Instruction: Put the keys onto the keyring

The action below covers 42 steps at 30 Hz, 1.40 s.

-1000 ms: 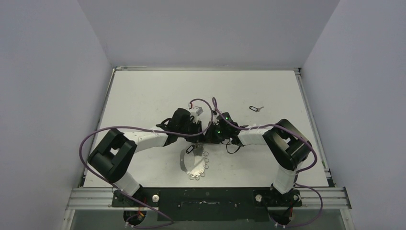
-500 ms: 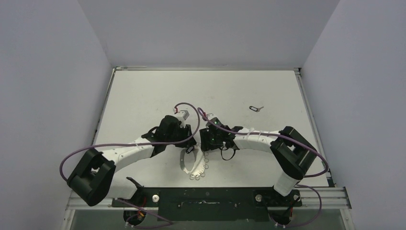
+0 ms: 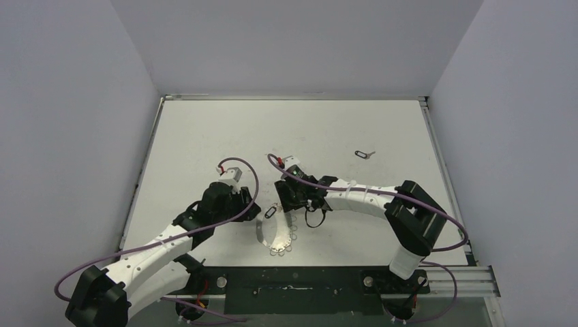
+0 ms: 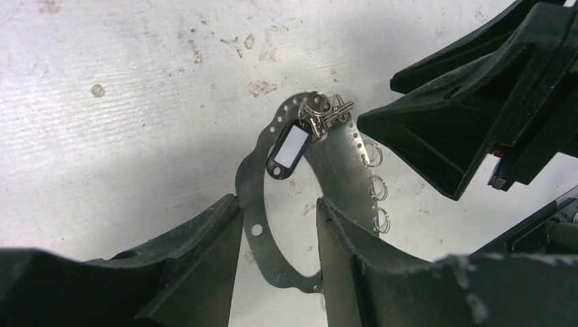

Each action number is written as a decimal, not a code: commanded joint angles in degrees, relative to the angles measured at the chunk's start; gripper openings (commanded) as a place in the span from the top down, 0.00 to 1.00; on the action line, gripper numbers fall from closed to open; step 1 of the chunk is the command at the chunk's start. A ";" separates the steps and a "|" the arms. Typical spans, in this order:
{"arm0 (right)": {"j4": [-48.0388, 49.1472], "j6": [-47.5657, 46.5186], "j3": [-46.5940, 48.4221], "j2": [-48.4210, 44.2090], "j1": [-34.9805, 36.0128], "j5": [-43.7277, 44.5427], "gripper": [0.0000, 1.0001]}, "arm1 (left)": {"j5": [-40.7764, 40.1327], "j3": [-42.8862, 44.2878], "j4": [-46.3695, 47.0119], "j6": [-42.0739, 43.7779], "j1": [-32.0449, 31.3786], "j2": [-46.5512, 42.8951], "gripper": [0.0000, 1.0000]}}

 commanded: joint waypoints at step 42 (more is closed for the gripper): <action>-7.30 -4.07 8.80 1.89 4.40 8.12 1.00 | -0.87 -0.35 -2.32 0.97 0.69 -0.48 0.58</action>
